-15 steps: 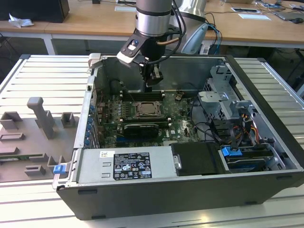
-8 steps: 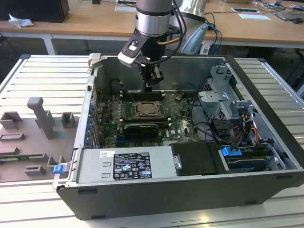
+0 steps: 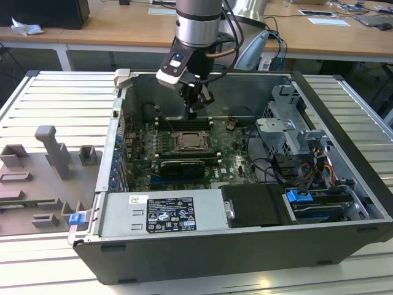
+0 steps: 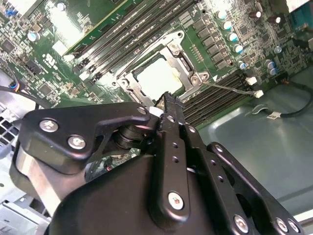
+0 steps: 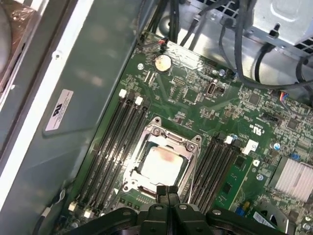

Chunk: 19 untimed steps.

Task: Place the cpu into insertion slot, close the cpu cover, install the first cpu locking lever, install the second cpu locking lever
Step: 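Install the first cpu locking lever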

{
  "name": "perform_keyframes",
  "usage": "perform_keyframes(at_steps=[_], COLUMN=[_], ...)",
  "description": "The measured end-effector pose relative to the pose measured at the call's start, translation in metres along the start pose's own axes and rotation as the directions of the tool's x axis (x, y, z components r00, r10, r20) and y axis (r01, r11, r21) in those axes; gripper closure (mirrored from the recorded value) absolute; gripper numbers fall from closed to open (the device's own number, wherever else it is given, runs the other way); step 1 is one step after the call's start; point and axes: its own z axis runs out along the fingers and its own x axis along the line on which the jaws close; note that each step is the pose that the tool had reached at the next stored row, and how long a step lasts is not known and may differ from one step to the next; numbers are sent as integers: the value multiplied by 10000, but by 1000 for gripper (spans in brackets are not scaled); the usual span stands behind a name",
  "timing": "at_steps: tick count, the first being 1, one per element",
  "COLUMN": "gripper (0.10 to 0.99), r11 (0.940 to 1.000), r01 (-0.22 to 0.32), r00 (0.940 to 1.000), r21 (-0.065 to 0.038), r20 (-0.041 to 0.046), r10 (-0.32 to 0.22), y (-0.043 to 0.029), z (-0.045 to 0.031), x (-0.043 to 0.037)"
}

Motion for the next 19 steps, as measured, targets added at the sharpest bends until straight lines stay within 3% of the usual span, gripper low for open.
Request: perform_keyframes(at_steps=[6,10,15,19], gripper=[980,980,980,980], r11=[9965,9904,9813,9702], r01=[835,1381,1926,2425], r00=[9965,9904,9813,9702], r21=[-7,-11,-16,-19], r20=[7,12,17,22], r10=[-835,-1381,-1926,-2425], y=[0,0,0,0], z=[0,0,0,0], x=[0,0,0,0])
